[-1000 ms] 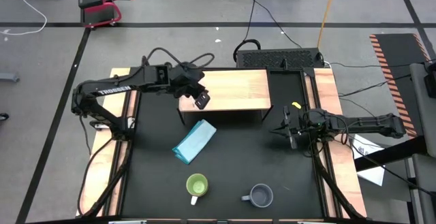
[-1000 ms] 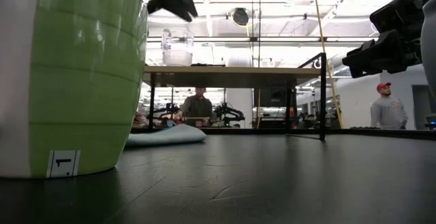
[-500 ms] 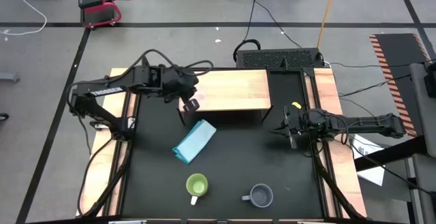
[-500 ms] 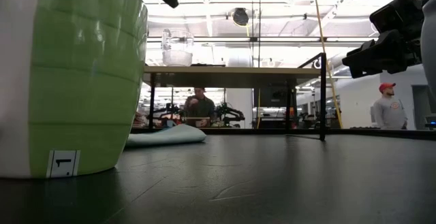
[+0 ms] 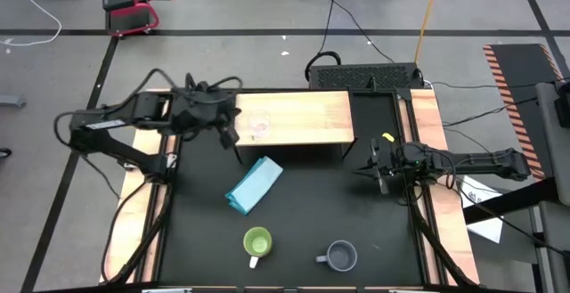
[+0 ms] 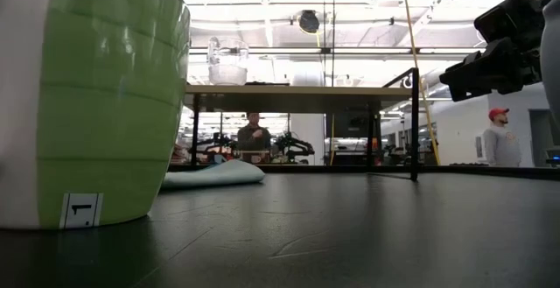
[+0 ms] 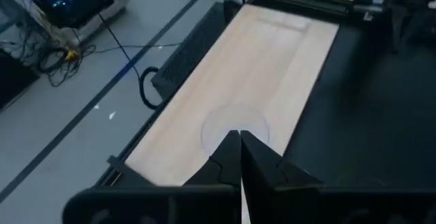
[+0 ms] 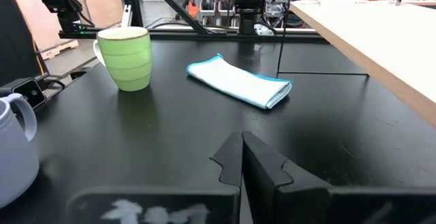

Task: Stack small to large cups/mugs on shelf
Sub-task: Put the gray mug on the shelf

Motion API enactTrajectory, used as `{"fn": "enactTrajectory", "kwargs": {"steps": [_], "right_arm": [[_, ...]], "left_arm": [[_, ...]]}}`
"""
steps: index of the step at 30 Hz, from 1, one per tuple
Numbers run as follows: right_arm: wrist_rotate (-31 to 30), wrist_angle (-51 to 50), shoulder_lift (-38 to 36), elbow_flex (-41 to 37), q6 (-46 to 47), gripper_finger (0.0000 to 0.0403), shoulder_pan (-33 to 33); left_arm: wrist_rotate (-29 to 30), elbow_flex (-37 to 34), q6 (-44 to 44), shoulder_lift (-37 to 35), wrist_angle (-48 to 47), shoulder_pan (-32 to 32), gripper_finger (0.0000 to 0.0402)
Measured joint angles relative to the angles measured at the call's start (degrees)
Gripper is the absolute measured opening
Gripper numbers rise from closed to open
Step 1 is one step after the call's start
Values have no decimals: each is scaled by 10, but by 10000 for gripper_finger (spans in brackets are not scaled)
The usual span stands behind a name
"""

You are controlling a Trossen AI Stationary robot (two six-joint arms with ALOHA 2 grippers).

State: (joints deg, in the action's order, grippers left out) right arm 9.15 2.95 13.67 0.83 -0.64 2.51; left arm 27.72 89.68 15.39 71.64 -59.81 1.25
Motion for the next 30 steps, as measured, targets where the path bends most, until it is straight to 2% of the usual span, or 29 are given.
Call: {"fn": "enactTrajectory", "kwargs": {"steps": [15, 21, 26, 30], "right_arm": [[0, 3, 0, 0, 4, 0, 0], [0, 5, 0, 0, 4, 0, 0], [1, 12, 0, 0, 4, 0, 0], [27, 38, 0, 0, 1, 0, 0]], "left_arm": [[8, -379, 11, -277, 269, -19, 1], [44, -510, -2, -365, 388, -44, 0], [40, -594, -29, -412, 482, -55, 0], [40, -637, -41, -438, 502, -55, 0]]}}
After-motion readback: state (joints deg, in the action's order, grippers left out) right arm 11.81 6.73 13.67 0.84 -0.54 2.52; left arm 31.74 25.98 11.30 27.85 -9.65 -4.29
